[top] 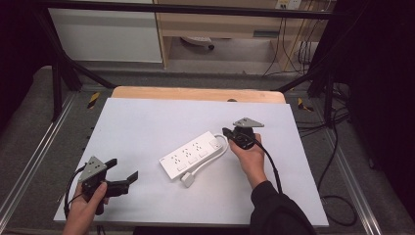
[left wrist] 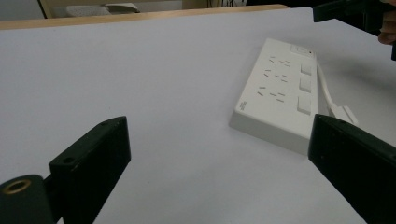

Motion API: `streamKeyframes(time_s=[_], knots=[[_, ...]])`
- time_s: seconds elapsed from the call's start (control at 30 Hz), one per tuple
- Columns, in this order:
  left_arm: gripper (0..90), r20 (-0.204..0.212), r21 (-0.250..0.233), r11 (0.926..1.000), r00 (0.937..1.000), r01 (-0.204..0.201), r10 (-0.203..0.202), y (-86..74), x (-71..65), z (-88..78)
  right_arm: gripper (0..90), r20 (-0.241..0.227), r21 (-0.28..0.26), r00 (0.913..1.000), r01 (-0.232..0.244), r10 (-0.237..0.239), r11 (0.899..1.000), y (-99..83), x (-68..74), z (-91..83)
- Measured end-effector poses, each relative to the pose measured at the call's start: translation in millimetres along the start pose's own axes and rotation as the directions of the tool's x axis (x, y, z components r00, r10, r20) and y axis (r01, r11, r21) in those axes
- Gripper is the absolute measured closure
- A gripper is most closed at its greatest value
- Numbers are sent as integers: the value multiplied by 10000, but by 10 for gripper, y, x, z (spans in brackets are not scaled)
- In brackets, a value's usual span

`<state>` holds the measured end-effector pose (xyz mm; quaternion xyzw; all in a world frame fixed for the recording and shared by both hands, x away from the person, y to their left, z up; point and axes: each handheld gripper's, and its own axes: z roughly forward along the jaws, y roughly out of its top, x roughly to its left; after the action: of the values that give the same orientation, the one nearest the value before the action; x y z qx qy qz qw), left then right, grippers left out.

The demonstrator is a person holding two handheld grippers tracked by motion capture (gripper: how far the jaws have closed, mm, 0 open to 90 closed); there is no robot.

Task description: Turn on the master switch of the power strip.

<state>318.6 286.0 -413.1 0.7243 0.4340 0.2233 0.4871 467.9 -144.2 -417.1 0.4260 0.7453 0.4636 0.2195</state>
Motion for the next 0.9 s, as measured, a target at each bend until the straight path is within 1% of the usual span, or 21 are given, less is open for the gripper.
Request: streamKeyframes(time_s=[0.3, 0.53, 0.9], knots=[[57, -5, 2, 10000, 10000, -4, 4, 0, 0, -1, 900, -103, 673, 9997, 213, -206, 9975, -96, 76, 139], [57, -3, 6, 10000, 10000, -9, 9, 0, -1, -2, 900, -236, 887, 9993, 306, -286, 9956, -132, 135, 207], [57, -7, -9, 10000, 10000, -3, 3, 0, 2, -3, 900, -411, 998, 9985, 394, -354, 9942, -148, 201, 239]])
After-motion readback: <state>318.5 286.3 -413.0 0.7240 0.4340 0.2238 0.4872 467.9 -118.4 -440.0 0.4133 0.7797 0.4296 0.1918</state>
